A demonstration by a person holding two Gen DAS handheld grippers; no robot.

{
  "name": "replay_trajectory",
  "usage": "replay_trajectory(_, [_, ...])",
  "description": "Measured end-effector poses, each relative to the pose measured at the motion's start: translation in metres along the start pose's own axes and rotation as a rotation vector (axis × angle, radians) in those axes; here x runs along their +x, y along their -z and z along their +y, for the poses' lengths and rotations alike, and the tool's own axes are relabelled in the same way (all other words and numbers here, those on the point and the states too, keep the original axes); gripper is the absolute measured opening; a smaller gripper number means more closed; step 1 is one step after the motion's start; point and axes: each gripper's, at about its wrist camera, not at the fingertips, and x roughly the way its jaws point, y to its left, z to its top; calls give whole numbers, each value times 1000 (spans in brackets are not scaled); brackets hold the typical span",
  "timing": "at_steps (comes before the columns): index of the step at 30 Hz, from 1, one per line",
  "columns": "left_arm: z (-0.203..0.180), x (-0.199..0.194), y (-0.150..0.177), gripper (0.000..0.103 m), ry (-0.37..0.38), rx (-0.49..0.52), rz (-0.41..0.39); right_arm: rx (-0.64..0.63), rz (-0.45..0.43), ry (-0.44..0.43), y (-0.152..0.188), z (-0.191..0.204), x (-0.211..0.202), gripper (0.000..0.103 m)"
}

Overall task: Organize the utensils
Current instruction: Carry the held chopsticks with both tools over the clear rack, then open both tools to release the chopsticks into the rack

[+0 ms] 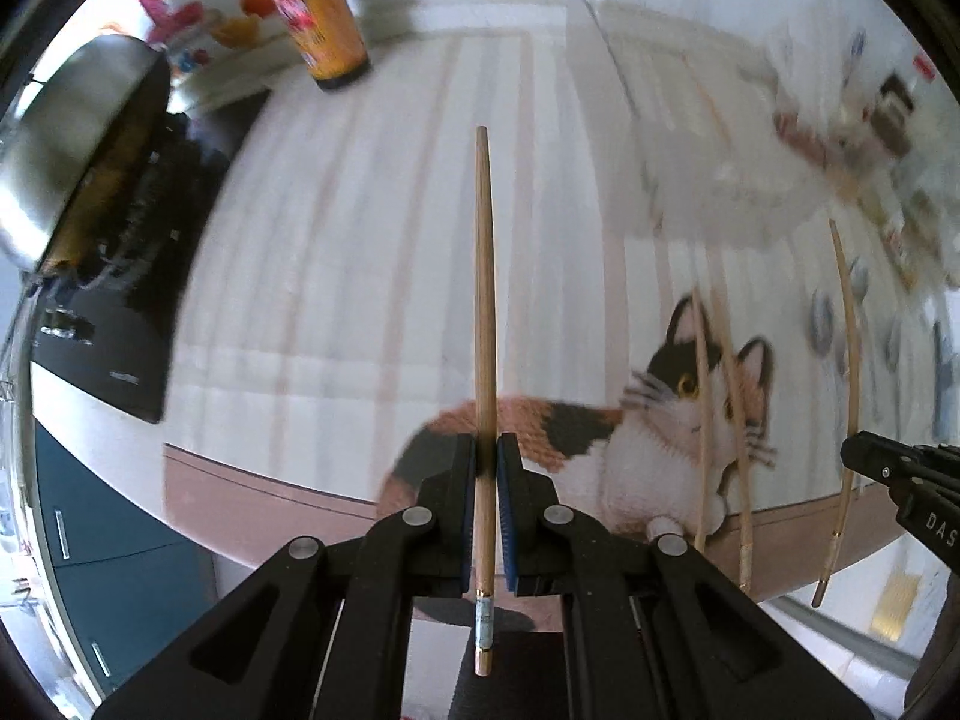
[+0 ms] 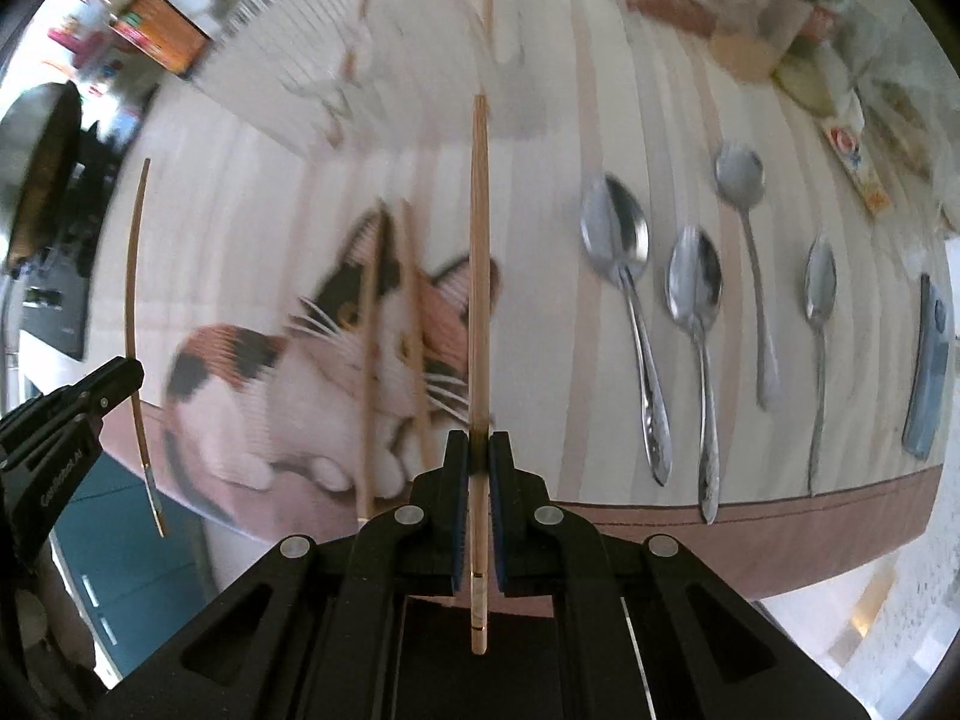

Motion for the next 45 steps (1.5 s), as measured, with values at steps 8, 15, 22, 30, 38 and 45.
replay_trajectory(8, [-1,-71,-67,4,139,-61,-141,13,-158,-89,-57,-14,-79,7])
replay_trajectory(15, [-29,-97,-161,5,263,-28,-191,15,-247,-97,-154,-20,-114,7])
replay_trajectory(22, [-64,-50,-237,5,290,6,-63,26,-200,-99,-238,-18,-93,7])
replay_trajectory(30, [-70,11,-251,6,282,-19,97,15,-76,-112,-267,-13,-24,7])
replay_trajectory(38, [-49,-19,-241,26,180,-40,-39,29,-87,-135,-260,-24,-27,41])
replay_trajectory(45, [-17,-49,-193,85,26,-77,-214,74,-172,-86,-218,-47,-64,45])
